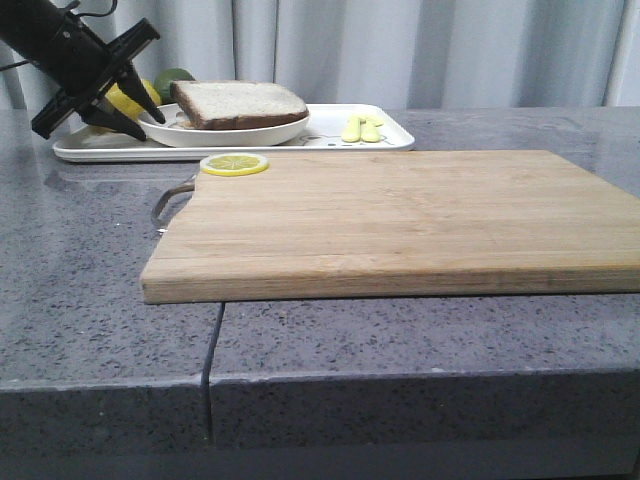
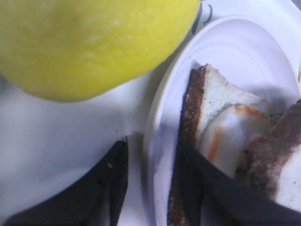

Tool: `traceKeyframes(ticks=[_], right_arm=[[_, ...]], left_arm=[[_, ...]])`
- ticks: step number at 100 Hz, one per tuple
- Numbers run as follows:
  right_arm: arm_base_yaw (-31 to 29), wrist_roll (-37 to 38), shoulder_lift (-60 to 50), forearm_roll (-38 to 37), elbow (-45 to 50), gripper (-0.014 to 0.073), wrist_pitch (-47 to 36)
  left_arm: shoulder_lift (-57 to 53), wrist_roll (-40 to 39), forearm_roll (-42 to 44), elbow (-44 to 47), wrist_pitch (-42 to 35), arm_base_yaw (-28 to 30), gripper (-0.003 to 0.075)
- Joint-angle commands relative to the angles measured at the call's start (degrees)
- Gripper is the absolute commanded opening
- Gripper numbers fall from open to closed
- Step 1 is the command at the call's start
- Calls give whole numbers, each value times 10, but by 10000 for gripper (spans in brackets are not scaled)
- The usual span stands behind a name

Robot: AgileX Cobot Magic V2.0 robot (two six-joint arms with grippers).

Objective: Place bread and move sandwich to tray

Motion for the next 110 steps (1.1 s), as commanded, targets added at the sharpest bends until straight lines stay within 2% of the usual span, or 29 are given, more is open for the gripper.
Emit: traceKeyframes(ticks=[1, 56, 67, 84, 110], right_arm=[[-3, -2, 2, 0, -16, 448, -54], [-3, -2, 2, 0, -16, 448, -61], [-3, -2, 2, 0, -16, 448, -61], [-3, -2, 2, 0, -16, 448, -60], [-3, -2, 2, 0, -16, 448, -57]], left_arm=[[-43, -6, -21, -21, -1, -5, 293], [-75, -6, 126, -181, 124, -5, 293], [-110, -6, 163, -182, 140, -5, 293], [-166, -6, 167, -179, 164, -5, 293], [-277, 54, 177, -135, 169, -39, 293]])
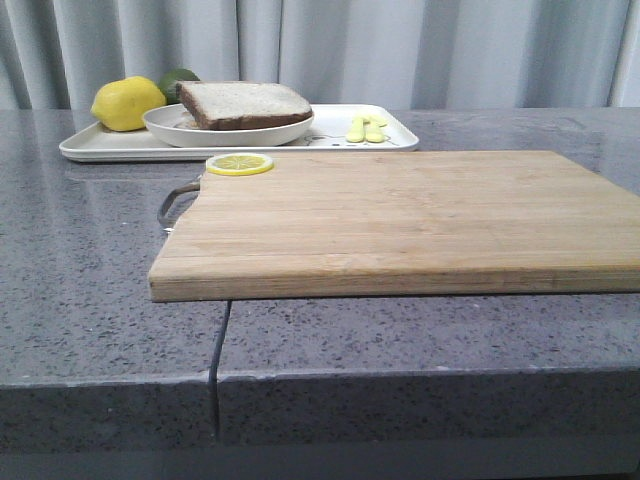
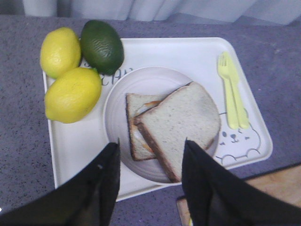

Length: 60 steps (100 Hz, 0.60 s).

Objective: Place bread and move sandwich to tray

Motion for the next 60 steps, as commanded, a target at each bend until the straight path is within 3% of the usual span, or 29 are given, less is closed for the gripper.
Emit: traceKeyframes(ticks=[1, 17, 32, 48, 60], right_arm=[[-3, -2, 2, 0, -16, 448, -47], [-3, -2, 2, 0, -16, 448, -42], [-3, -2, 2, 0, -16, 448, -29], [-3, -2, 2, 0, -16, 448, -9], [-3, -2, 2, 0, -16, 448, -6]], left_arm=[[-69, 12, -3, 1, -7, -18, 293], [-148, 12, 47, 50, -17, -51, 293], [-241, 26, 60, 147, -80, -86, 293], [-367, 26, 59, 328, -188, -116, 293], [-476, 26, 54, 504, -317, -136, 293]])
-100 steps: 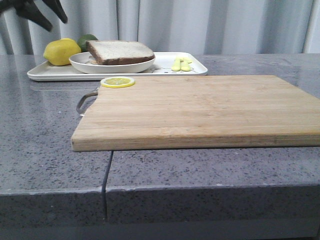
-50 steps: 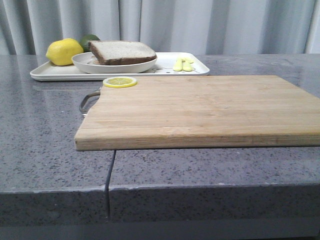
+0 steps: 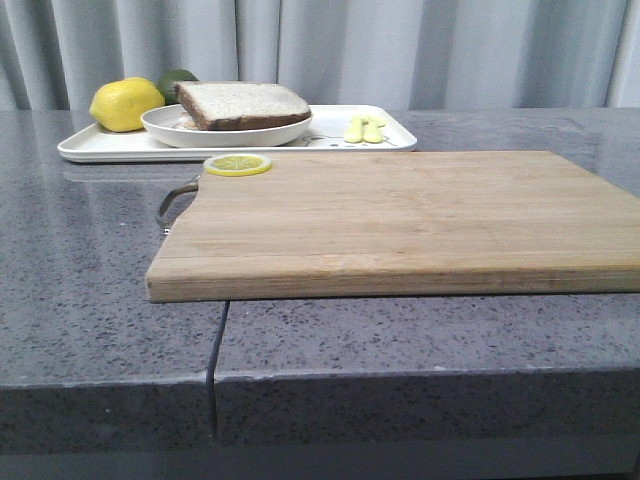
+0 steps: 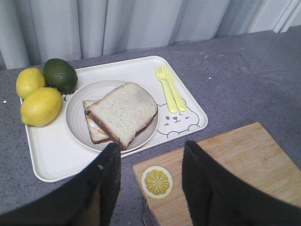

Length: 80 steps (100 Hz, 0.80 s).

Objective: Place bread and move sandwich to tray

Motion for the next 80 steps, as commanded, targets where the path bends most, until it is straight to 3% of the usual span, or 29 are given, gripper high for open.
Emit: traceKeyframes(ticks=[1, 19, 40, 61, 80], right_arm=[[-3, -2, 2, 0, -16, 448, -38], [-3, -2, 2, 0, -16, 448, -38], [-3, -2, 2, 0, -16, 448, -26], [-3, -3, 2, 0, -3, 448, -26], [-3, -3, 2, 0, 10, 402, -23]], left_arm=[[-81, 1, -11, 100, -131, -16, 293], [-246, 1, -16, 342, -295, -35, 293], [-399, 1, -16, 531, -395, -35, 293], [-483, 2, -12, 643, -456, -35, 292], [-491, 2, -12, 675, -462, -35, 289]])
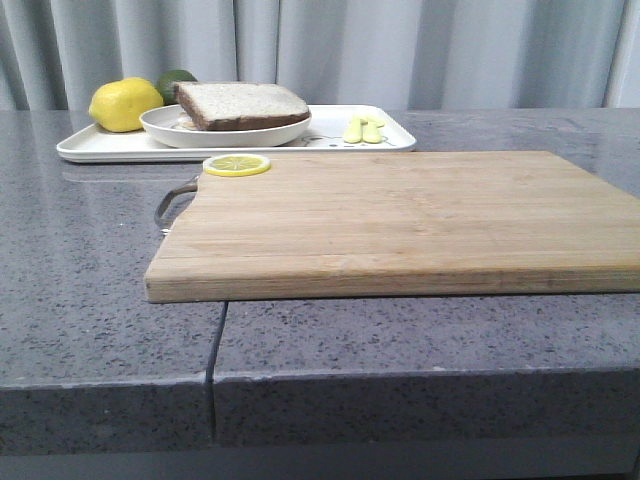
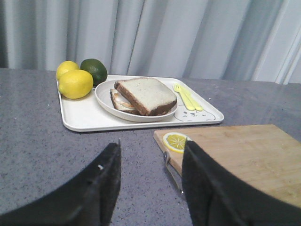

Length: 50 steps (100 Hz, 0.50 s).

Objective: Place bread and move sandwich to tray

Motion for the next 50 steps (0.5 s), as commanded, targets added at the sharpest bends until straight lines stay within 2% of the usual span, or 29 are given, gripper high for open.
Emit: traceKeyframes(ticks=[1, 12, 31, 34, 50], right_arm=[[-3, -3, 2, 0, -13, 389, -40], [-3, -3, 2, 0, -13, 243, -39], [-3, -3, 2, 0, -13, -48, -39], [-3, -3, 2, 0, -13, -75, -39], [-3, -3, 2, 0, -13, -67, -31]], left_arm=[[2, 1, -6, -8, -54, -6, 286], [2, 1, -6, -7, -54, -6, 214], [2, 1, -6, -7, -54, -6, -19], [2, 1, -6, -7, -54, -6, -20], [2, 1, -6, -7, -53, -6, -20]])
